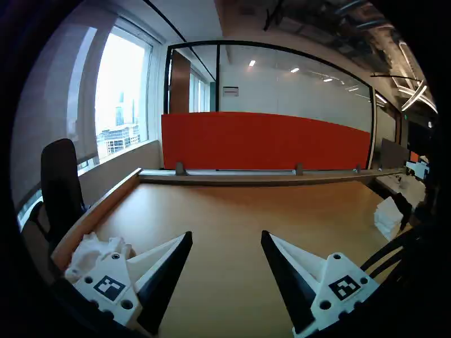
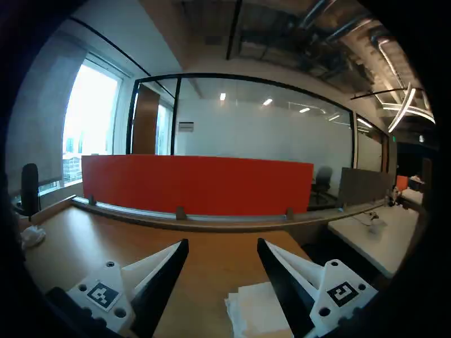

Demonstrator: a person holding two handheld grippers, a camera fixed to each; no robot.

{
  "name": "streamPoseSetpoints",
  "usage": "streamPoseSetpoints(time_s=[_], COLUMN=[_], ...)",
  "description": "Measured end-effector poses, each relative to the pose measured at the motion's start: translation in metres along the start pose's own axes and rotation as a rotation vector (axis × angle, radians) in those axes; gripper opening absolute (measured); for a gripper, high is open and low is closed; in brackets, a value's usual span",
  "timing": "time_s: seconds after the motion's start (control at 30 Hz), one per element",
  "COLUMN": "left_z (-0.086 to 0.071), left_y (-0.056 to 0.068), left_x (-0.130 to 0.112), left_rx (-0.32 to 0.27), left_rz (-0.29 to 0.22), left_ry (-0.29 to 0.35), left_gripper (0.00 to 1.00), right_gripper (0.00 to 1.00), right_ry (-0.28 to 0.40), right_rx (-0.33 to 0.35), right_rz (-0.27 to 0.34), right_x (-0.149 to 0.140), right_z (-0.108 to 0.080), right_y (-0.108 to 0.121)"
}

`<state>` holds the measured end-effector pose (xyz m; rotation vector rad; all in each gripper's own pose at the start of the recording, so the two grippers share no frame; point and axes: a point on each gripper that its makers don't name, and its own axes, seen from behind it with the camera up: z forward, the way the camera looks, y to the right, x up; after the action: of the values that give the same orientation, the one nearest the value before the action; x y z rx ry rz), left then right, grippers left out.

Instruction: Fold towel

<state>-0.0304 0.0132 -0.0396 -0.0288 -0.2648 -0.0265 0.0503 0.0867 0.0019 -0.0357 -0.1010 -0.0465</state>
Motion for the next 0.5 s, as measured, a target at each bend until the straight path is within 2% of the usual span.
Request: streamPoseSetpoints(time_s=[0.2,0.5], left_z=[0.011,0.021], left_y=[-0.001,0.006], left_x=[0.034,0.064], left_rx=[-0.01,-0.033], left_rz=[0.018,0.024], left_ry=[0.07,0.128], left_gripper=[0.9,0.9], right_gripper=[0.94,0.94], right_ry=[0.022,0.033], right_rx=[0.037,0.065], right_rz=[0.018,0.042], right_x=[0.017,0.028], right_z=[0.0,0.002], right_y=[-0.031,-0.068])
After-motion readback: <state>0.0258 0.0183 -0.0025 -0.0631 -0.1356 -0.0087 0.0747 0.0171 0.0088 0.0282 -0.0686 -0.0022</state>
